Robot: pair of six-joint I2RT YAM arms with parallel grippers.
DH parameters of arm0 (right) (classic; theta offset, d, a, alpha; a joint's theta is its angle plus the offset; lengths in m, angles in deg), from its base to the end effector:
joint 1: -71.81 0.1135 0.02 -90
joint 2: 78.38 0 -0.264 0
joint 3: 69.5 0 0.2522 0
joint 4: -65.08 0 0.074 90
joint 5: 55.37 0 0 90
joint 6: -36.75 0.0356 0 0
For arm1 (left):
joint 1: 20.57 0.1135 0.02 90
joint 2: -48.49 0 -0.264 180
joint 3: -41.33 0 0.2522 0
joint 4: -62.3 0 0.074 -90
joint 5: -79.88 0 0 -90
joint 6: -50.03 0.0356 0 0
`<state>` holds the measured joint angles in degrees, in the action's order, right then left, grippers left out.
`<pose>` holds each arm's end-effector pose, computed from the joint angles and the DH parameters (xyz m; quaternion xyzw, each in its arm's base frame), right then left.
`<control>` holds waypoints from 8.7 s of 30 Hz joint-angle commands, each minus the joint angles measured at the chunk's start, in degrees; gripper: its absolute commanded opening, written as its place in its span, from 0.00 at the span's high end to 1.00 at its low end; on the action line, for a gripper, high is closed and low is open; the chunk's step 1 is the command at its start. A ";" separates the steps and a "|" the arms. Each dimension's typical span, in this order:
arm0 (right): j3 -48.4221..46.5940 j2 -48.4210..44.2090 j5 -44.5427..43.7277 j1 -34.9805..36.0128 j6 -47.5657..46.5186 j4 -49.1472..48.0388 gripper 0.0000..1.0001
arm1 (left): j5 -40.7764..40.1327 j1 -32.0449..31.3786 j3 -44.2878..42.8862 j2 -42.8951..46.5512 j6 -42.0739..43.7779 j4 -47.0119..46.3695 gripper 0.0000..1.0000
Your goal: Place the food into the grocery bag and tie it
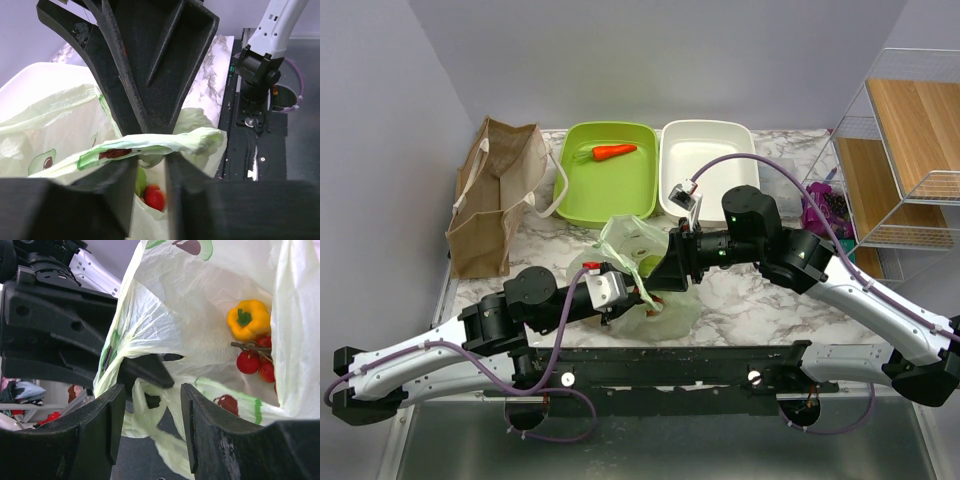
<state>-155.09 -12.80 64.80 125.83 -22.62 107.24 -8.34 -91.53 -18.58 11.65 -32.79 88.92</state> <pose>0.1294 0.2087 0.4007 -0.3046 0.7551 0.5225 0.2530 0.0479 -0.1423 0.3638 0.4675 0.5589 -0.3714 0.5754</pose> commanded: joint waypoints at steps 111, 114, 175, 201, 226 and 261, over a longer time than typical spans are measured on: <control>28.71 -5.26 -8.44 0.74 2.18 -55.85 0.81 | -17.78 -0.13 -5.81 -5.33 -32.01 -2.32 1.00; 28.06 -4.77 -7.46 0.74 2.28 -54.42 0.85 | -18.67 -0.10 -5.71 -4.76 -31.89 -1.28 1.00; 20.03 -12.64 -55.27 0.78 5.80 -25.95 0.99 | -35.94 -0.10 -2.52 11.36 -36.38 26.60 1.00; 29.69 2.88 -39.04 -15.67 1.89 -35.48 0.99 | -45.68 -0.06 -4.89 21.61 -59.74 55.43 1.00; 24.74 -4.17 -23.61 -15.96 -6.76 -28.50 0.99 | -4.40 6.71 -44.93 -26.92 -18.96 52.35 0.36; 23.57 -4.50 -22.46 -15.96 -5.61 -25.57 0.99 | 0.03 18.12 -34.99 -26.87 -21.42 46.08 0.42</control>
<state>-130.02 -16.38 41.02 109.83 -28.24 80.51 -7.29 -74.13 -54.27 -15.80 -55.17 137.38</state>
